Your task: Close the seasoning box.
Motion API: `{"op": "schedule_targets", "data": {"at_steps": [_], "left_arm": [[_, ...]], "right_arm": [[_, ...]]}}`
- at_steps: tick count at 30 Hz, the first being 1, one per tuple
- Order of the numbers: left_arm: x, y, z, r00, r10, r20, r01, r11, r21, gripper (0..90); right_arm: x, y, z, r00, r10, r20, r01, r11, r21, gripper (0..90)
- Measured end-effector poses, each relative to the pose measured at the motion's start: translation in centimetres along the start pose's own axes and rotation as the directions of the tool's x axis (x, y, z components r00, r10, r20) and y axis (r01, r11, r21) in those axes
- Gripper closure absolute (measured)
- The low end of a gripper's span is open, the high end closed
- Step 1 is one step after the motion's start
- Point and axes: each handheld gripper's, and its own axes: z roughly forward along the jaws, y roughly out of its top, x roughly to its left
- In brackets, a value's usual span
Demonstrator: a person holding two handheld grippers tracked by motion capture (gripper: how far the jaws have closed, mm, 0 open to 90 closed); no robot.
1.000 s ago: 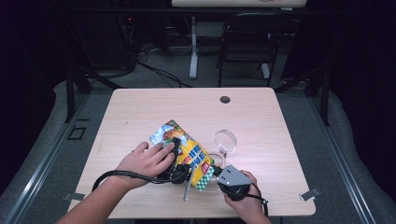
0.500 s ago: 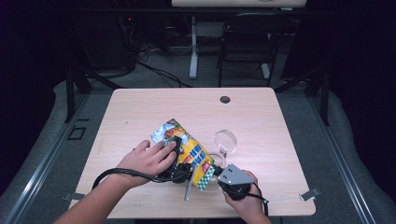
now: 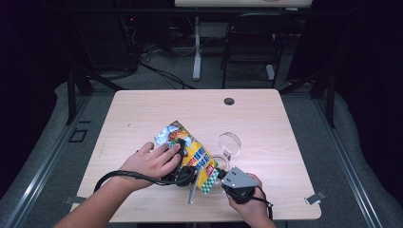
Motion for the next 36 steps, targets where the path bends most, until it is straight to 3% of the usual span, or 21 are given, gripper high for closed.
{"op": "schedule_targets", "data": {"at_steps": [34, 36], "left_arm": [[0.38, 0.13, -0.4, 0.9994, 0.034, -0.009, -0.034, 0.9994, 0.007, 73.7], [0.43, 0.13, -0.39, 0.9995, 0.029, 0.008, -0.029, 0.9995, 0.008, 73.9]], "right_arm": [[-0.09, 0.0, 0.13, 0.9999, 0.01, -0.003, -0.01, 0.9999, -0.007, 90.0], [-0.08, 0.03, 0.12, 0.9999, 0.011, -0.004, -0.011, 0.9999, -0.007, 90.0]]}}
